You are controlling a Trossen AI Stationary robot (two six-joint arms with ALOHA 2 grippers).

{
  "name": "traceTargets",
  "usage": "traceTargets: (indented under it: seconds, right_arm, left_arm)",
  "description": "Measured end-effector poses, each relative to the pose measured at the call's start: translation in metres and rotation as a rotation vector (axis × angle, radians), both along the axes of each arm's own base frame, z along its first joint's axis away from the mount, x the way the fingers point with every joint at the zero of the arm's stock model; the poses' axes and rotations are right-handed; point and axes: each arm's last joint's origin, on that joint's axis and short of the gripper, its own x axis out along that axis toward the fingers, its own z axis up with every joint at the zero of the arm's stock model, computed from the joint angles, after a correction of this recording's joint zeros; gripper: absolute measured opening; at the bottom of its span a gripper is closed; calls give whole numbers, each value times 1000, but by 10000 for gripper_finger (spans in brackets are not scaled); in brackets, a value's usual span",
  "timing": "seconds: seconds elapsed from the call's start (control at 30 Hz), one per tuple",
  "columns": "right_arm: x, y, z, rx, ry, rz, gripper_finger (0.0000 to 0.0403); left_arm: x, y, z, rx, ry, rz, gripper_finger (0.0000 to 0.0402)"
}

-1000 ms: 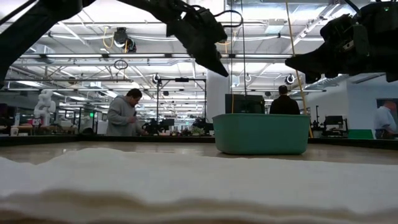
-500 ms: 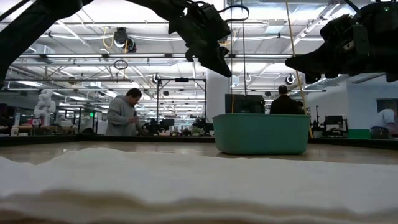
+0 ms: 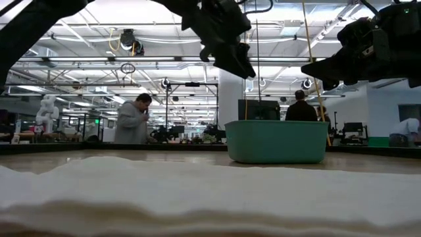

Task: Pick and placing Produce into tupperware
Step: Put the red strawberry into the green bin

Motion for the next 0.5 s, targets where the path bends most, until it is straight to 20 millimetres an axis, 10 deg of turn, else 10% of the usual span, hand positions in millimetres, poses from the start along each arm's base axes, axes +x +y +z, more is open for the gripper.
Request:
traceTargets:
  seconds: [0.5]
  right_arm:
    - [1, 0, -2, 4, 18, 0, 0]
  left_arm:
    - [27, -47, -63, 244, 229, -159, 315]
